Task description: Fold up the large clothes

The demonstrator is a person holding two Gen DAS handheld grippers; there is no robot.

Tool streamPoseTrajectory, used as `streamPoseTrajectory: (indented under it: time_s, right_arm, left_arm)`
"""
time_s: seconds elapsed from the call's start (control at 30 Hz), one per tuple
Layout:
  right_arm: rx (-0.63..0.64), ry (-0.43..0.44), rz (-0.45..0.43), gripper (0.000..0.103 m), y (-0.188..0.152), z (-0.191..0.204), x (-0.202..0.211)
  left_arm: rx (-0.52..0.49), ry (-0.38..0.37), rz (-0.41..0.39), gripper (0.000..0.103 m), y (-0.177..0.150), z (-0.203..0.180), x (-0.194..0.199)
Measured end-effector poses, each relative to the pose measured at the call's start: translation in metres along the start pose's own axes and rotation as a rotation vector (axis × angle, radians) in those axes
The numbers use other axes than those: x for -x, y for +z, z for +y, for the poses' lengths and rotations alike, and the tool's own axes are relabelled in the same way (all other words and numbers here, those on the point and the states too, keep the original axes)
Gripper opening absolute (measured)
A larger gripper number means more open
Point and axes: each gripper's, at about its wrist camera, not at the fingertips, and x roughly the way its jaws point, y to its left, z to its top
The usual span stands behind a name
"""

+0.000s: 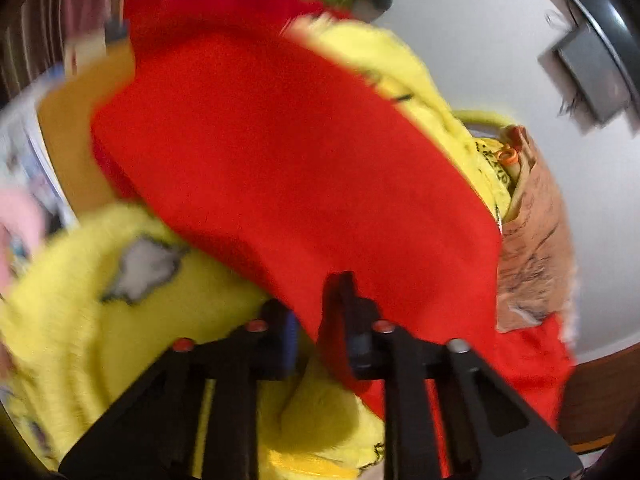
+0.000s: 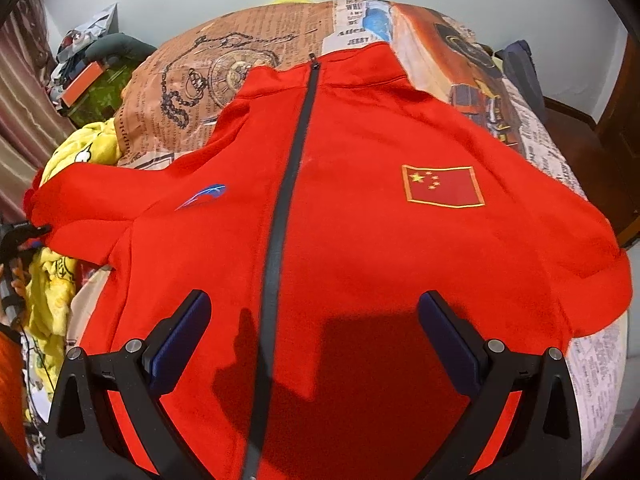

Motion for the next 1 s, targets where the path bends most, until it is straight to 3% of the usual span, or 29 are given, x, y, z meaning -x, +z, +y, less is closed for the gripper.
streamPoseTrajectory:
  time_s: [0.1,0.17,0.37,0.5,0.63,0.77,0.9,1.0]
  right_arm:
    - [-0.008,-0.010,-0.012,0.103,0.001,-0.007,0.006]
    - [-0.017,-0.010,-0.022,0.103,0.001,-0.011,0.011]
    - [-0.036,-0.006,-0.067,0.103,0.004,-0.027,0.031]
    - [-0.046,-0.002,-0.090,0.103,0.003,-0.038,0.043]
    - [-0.043,-0.013,-0.111,0.103,-0.001,-0.050,0.055]
    - [-0.043,-0.029,-0.110,0.103,-0.007,-0.066,0.060]
    - [-0.050,-0.036,-0.098,0.103,-0.014,-0.081,0.061]
    - [-0.044,-0.047,-0.088,0.103,-0.022,-0.089,0.061]
  left_arm:
    - [-0.155,0.090,-0.103,0.008,0.003,-0.040,0.028]
    - [-0.254,0.100,-0.179,0.006,0.004,-0.069,0.051]
    - [-0.462,-0.032,-0.279,0.002,-0.005,-0.170,0.104]
    - [-0.612,-0.128,-0.291,0.002,-0.041,-0.242,0.118]
    - [-0.760,-0.229,-0.256,0.002,-0.102,-0.308,0.119]
    - [-0.920,-0.283,-0.186,0.002,-0.173,-0.358,0.101]
    - [-1.056,-0.293,-0.025,0.002,-0.254,-0.390,0.062]
    - [-1.120,-0.275,0.084,0.002,-0.303,-0.392,0.041]
